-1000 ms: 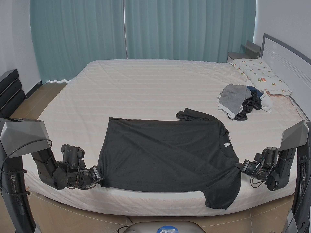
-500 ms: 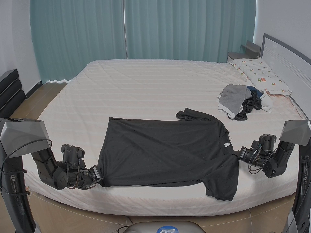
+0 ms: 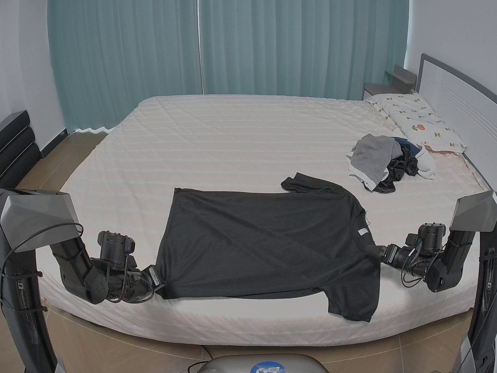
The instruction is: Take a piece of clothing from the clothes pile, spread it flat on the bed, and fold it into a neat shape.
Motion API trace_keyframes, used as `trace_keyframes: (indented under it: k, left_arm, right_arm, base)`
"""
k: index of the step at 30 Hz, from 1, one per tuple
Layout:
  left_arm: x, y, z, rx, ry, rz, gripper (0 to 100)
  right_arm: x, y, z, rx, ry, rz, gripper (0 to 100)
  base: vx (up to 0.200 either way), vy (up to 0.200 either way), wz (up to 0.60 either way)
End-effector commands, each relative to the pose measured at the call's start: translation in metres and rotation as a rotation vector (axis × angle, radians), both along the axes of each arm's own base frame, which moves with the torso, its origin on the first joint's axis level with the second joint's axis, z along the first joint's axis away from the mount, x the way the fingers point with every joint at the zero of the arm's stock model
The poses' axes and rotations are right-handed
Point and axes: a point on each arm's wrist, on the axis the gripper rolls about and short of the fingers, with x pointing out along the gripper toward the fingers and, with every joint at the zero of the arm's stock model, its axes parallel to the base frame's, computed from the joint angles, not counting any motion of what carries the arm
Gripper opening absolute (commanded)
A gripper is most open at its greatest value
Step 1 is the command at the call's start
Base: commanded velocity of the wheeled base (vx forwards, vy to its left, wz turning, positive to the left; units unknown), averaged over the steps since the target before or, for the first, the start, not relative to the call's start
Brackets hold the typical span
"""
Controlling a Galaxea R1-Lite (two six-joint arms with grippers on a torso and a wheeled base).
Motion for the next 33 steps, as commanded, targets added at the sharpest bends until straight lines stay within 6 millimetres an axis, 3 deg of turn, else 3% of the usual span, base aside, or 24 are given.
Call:
trace_keyframes:
  k: [1, 8, 15, 23, 33]
  left_arm:
    - [0.0, 0.0, 0.0, -0.001, -0.001, 0.001, 0]
    - [0.0, 0.0, -0.001, 0.001, 0.001, 0.002, 0]
    - [0.0, 0.0, -0.001, 0.001, 0.001, 0.002, 0]
    - [0.001, 0.0, 0.0, 0.001, -0.001, 0.002, 0]
    - [0.001, 0.0, 0.0, 0.001, -0.001, 0.002, 0]
  right_arm:
    - [-0.02, -0.011, 0.013, 0.005, 0.0, -0.023, 100]
    - [-0.056, -0.01, 0.012, 0.058, 0.09, 0.055, 100]
    - [-0.074, -0.001, -0.001, 0.039, 0.145, 0.134, 100]
    - [-0.076, 0.016, -0.016, 0.031, 0.169, 0.19, 100]
    - [-0.072, 0.024, -0.02, 0.016, 0.15, 0.211, 100]
  base:
    - [0.0, 0.0, 0.0]
    - [0.0, 0.0, 0.0]
    - [0.0, 0.0, 0.0]
    - [0.0, 0.0, 0.0]
    - [0.0, 0.0, 0.0]
